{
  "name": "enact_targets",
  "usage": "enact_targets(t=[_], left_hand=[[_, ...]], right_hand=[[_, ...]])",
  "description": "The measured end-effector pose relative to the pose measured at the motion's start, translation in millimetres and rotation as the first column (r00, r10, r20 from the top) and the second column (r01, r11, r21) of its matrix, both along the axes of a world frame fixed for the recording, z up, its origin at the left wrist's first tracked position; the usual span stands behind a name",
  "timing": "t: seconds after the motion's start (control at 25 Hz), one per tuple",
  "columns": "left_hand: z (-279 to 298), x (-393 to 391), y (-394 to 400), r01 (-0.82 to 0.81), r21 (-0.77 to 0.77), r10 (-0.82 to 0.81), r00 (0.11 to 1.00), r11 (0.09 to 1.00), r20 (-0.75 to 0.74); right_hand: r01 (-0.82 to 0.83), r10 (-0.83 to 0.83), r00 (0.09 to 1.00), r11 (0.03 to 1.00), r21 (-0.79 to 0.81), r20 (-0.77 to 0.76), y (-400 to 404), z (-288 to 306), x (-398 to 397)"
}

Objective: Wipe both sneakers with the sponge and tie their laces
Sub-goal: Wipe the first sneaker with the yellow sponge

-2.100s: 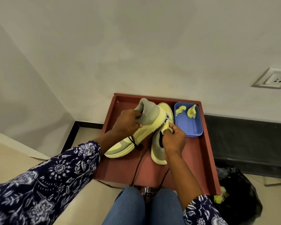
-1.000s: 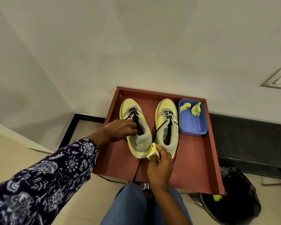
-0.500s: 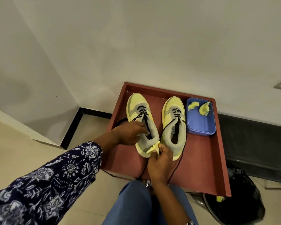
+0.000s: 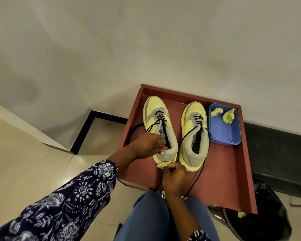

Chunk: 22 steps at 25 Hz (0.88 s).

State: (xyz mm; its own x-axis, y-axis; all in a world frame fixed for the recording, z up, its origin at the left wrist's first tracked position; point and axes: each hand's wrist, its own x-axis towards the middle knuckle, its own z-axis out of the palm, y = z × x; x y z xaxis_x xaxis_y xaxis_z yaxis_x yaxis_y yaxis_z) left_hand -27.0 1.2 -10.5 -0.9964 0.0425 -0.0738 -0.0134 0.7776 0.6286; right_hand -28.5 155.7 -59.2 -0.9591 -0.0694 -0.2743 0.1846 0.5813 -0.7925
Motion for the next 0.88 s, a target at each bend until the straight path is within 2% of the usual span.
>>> enact_targets(t=[0.24, 0.52, 0.88], left_hand=[[-4.7, 2.0, 4.0, -0.059, 0.047, 0.059, 0.998, 0.997, 0.014], [-2.7, 1.6, 5.7, -0.082, 0.029, 0.081, 0.996, 0.996, 0.036], [-7.1, 5.4, 10.4, -0.108, 0.034, 0.105, 0.993, 0.994, 0.061]], right_hand=[[0.036, -0.034, 0.995, 0.999, -0.021, 0.098, -0.3, -6.7, -5.0], [0.085, -0.062, 0.988, 0.984, -0.159, 0.143, -6.4, 4.5, -1.2], [0.095, -0.074, 0.984, 0.988, -0.124, 0.162, -12.8, -11.1, -6.1]])
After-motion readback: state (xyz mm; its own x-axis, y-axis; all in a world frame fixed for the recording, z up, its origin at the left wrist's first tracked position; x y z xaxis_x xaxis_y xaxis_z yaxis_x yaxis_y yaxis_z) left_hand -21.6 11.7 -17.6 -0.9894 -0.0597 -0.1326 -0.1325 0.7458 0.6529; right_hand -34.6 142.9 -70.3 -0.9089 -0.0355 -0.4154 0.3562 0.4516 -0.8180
